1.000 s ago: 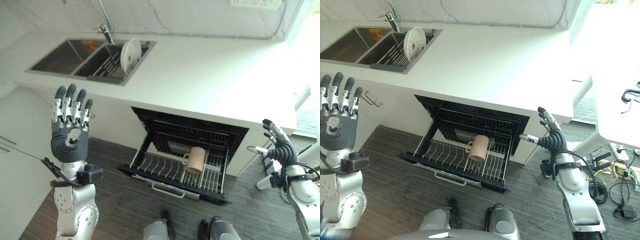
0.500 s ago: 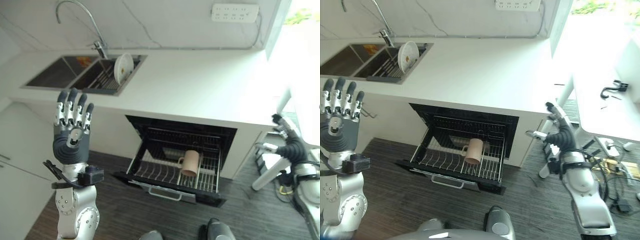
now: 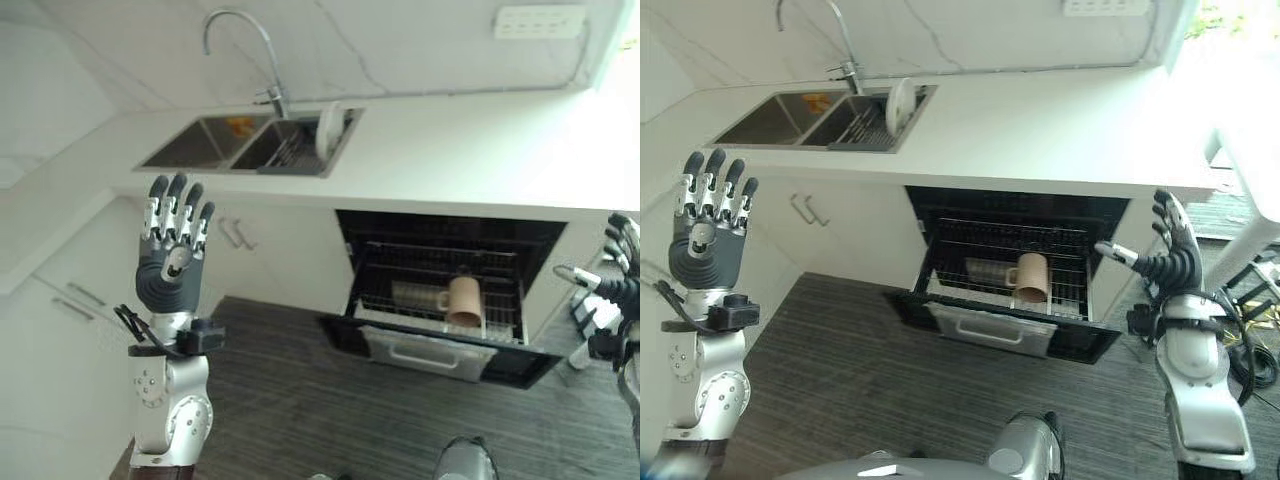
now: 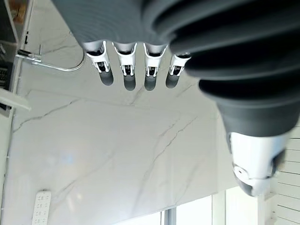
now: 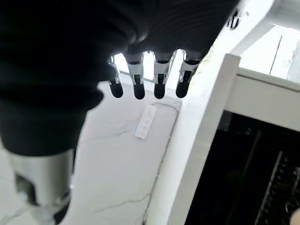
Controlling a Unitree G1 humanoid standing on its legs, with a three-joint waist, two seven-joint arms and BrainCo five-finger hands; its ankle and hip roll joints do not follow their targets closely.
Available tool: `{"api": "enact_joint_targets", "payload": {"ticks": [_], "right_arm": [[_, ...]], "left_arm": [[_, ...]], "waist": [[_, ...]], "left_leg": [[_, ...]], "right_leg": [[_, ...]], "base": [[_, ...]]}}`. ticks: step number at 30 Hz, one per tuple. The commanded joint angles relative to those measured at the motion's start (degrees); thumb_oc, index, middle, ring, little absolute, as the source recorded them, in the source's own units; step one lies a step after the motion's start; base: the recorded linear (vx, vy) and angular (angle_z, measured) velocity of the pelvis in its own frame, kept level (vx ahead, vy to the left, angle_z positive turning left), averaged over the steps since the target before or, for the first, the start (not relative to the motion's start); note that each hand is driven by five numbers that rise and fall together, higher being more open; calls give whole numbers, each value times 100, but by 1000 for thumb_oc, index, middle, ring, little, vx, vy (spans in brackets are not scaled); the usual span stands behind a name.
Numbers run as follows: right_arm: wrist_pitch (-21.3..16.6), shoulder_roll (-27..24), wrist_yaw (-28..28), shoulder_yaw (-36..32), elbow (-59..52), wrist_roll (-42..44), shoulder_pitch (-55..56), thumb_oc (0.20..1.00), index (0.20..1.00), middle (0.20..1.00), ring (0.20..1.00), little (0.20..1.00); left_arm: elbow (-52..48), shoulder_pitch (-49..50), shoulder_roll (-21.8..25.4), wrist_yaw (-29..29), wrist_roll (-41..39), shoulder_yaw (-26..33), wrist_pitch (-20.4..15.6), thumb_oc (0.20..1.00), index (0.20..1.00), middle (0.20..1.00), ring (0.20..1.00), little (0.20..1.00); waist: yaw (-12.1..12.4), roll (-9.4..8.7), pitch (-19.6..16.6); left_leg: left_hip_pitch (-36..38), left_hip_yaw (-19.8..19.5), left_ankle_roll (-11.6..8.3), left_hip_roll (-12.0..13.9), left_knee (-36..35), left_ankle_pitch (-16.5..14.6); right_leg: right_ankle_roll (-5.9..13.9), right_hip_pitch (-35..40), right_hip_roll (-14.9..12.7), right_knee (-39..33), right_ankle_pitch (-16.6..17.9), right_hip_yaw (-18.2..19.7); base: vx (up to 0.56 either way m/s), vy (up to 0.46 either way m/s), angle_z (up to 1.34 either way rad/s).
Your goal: Place the dishes in the dishwasher.
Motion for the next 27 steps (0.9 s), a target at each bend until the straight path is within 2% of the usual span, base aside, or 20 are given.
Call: {"api": "enact_joint_targets", "payload": {"ticks": [1, 2, 3, 4, 7, 8, 9, 11, 12, 15, 20, 22, 25, 26, 27], "right_arm": [[-284, -272, 95, 148, -250, -101, -720, 1000, 1000, 1000, 1000, 1000], [-304, -310, 14, 198, -237, -35, -747, 1000, 1000, 1000, 1000, 1000], [-307, -319, -5, 198, -233, -21, -748, 1000, 1000, 1000, 1000, 1000], [-313, -358, -86, 194, -226, 34, -721, 1000, 1000, 1000, 1000, 1000], [-353, -409, -56, 141, -225, 90, -629, 1000, 1000, 1000, 1000, 1000], [-450, -420, -13, 90, -238, 133, -513, 1000, 1000, 1000, 1000, 1000], [-535, -434, -1, 57, -228, 187, -439, 1000, 1000, 1000, 1000, 1000], [-699, -458, 26, -10, -196, 282, -276, 1000, 1000, 1000, 1000, 1000], [-718, -492, 39, -19, -147, 333, -219, 1000, 1000, 1000, 1000, 1000], [-764, -473, 42, 83, -76, 262, -314, 1000, 1000, 1000, 1000, 1000], [-716, -468, 92, 165, 12, 140, -383, 1000, 1000, 1000, 1000, 1000], [-684, -549, 146, 97, 15, 115, -354, 1000, 1000, 1000, 1000, 1000], [-633, -688, 151, -35, 44, 151, -376, 1000, 1000, 1000, 1000, 1000], [-626, -721, 157, -63, 69, 162, -422, 1000, 1000, 1000, 1000, 1000], [-610, -739, 166, -71, 86, 163, -469, 1000, 1000, 1000, 1000, 1000]], "left_arm": [[-887, -43, 425, -80, 120, 352, -8, 1000, 1000, 1000, 1000, 1000], [-873, -103, 438, -81, 171, 276, 3, 1000, 1000, 1000, 1000, 1000], [-864, -118, 435, -86, 172, 261, 4, 1000, 1000, 1000, 1000, 1000], [-832, -167, 400, -107, 141, 183, 19, 1000, 1000, 1000, 1000, 1000], [-814, -176, 354, -138, 86, 127, 12, 1000, 1000, 1000, 1000, 1000], [-811, -181, 293, -171, 98, 81, 18, 1000, 1000, 1000, 1000, 1000], [-795, -190, 280, -212, 103, 70, 10, 1000, 1000, 1000, 1000, 1000], [-759, -186, 309, -252, 106, 44, -43, 1000, 1000, 1000, 1000, 1000], [-765, -155, 299, -251, 37, 39, -42, 1000, 1000, 1000, 1000, 1000], [-753, -185, 298, -228, -17, -9, 23, 1000, 1000, 1000, 1000, 1000], [-737, -169, 235, -143, -117, -39, 134, 1000, 1000, 1000, 1000, 1000], [-824, -139, 140, -156, -75, -68, 188, 1000, 1000, 1000, 1000, 1000], [-892, -133, 99, -224, -94, -77, 246, 1000, 1000, 1000, 1000, 1000], [-885, -129, 81, -266, -105, -72, 234, 1000, 1000, 1000, 1000, 1000], [-864, -112, 50, -310, -110, -74, 200, 1000, 1000, 1000, 1000, 1000]], "waist": [[28, -10, 274], [16, 43, 268], [12, 52, 267], [-13, 31, 261], [-70, -33, 256], [-112, -114, 236], [-121, -166, 206], [-119, -232, 153], [-134, -230, 145], [-128, -181, 128], [-145, -101, 78], [-140, -105, 146], [-127, -255, 271], [-124, -311, 307], [-141, -333, 357]], "left_leg": [[195, -229, -172, 725, -58, -419], [82, -341, -112, 737, -58, -339], [66, -372, -109, 737, -58, -327], [2, -528, -74, 656, -58, -268], [-25, -704, -65, 533, -58, -217], [-39, -846, -64, 383, -58, -181], [-87, -874, -62, 303, -58, -136], [-113, -844, -15, 181, -58, -149], [-69, -803, -48, 210, -58, -119], [22, -707, -71, 266, -58, -128], [140, -667, -70, 185, -58, -127], [245, -463, -196, 146, -58, 51], [398, -176, -336, 233, -58, 527], [446, -109, -357, 284, -58, 617], [529, -94, -361, 351, -58, 576]], "right_leg": [[23, 807, 986, -189, -549, -1238], [-155, 906, 1609, -189, -996, -1203], [-192, 932, 1727, -189, -1086, -1192], [-300, 1009, 2209, -189, -1389, -1054], [-430, 1036, 2656, -189, -1574, -840], [-512, 998, 2889, -189, -1709, -638], [-569, 905, 2957, -189, -1806, -589], [-549, 833, 2878, -189, -1795, -612], [-523, 831, 2869, -189, -1796, -534], [-570, 922, 2896, -189, -1949, -545], [-657, 999, 2935, -189, -2098, -440], [-721, 1115, 2854, -189, -2131, -416], [-778, 1217, 2613, -189, -2127, -439], [-789, 1244, 2534, -189, -2119, -445], [-782, 1316, 2493, -189, -2133, -458]], "base": [[-135, 435, -75], [-112, 306, -62], [-62, 187, -30], [-22, 82, 3], [-17, 45, 29], [-37, -30, 37], [-32, -57, 37], [-11, -115, 56], [13, -158, 48], [20, -135, 7], [43, -65, -10], [41, -27, 5], [5, -5, 1], [28, 77, 5], [33, 155, 6]]}}
